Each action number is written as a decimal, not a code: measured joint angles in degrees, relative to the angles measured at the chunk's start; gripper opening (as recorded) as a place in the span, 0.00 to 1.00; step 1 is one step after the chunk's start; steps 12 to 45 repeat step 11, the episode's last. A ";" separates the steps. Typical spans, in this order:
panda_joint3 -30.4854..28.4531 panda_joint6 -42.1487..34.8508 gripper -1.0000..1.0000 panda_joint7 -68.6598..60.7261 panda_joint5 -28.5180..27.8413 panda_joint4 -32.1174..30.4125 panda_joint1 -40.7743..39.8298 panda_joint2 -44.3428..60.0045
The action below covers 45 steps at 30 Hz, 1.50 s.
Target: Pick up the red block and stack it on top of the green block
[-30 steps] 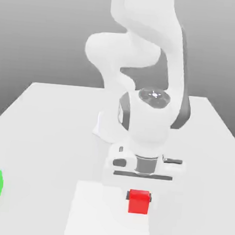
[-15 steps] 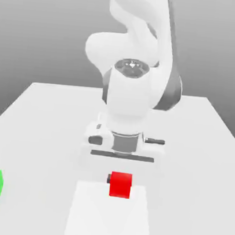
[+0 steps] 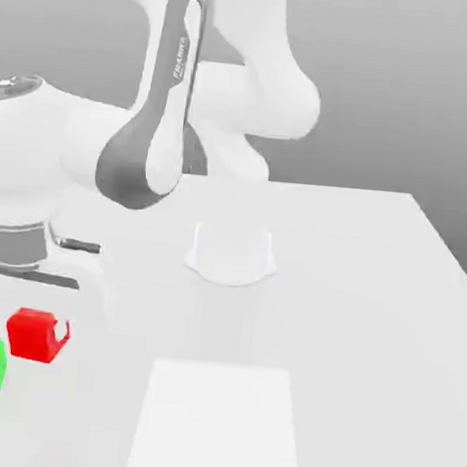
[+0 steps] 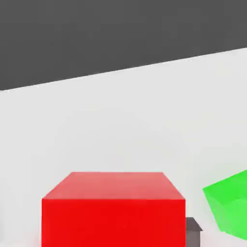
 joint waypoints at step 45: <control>0.21 6.41 1.00 -10.51 5.91 3.07 -6.45 9.84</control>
